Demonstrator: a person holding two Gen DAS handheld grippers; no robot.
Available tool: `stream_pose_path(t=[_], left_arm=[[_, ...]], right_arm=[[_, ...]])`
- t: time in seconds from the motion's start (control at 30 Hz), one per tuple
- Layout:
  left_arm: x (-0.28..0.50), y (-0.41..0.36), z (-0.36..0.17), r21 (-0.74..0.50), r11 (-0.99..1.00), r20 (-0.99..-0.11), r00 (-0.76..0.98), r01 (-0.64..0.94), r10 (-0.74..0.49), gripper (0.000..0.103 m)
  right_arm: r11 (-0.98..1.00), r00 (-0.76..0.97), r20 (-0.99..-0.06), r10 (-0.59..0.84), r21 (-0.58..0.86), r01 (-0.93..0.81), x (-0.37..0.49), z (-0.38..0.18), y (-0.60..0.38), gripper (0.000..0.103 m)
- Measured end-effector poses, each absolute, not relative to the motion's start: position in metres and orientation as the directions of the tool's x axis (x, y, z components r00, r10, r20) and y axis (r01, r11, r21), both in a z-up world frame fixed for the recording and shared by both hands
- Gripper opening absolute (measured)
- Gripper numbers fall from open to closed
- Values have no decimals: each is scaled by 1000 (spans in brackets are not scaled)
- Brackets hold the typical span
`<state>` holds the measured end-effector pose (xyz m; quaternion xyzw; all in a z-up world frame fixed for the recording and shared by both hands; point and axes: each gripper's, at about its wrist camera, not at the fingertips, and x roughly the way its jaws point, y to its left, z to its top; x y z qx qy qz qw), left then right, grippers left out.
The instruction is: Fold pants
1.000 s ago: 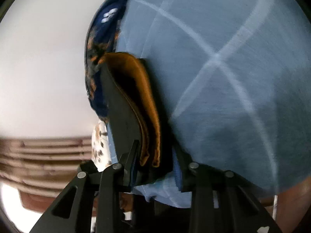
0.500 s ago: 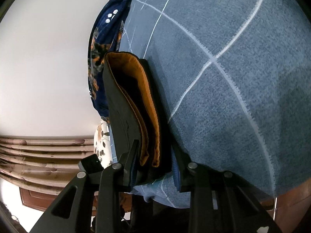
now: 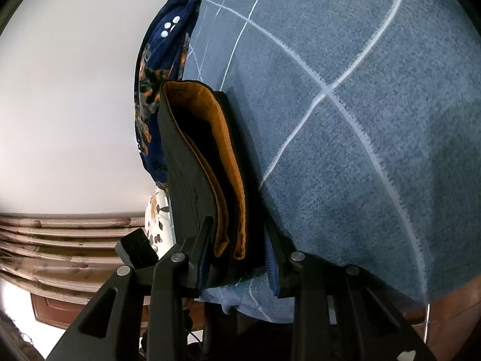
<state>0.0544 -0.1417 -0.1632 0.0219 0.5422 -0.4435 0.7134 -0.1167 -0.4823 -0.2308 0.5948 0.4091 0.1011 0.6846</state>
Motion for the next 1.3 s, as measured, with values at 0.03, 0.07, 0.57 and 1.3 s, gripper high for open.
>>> stream_pose_path(t=[0.03,0.07,0.57,1.3], left_arm=[[54,-144,-163,-434,608,-800,27,665,-600,78],[53,-146,-163,-417,612,-806,37,672,-590,78],[46,-161,-164,-286,641,-842,132,712,-523,81],[48,-169,-167,-211,638,-858,172,741,-484,92]], right_arm=[[272,644,-440,625,897,348,-116,-231,-483,27],[272,645,-440,625,897,348,-117,-231,-483,27],[271,646,-440,624,897,349,-117,-231,-482,27],[379,570,-521,635,853,358,-96,-216,-476,35]])
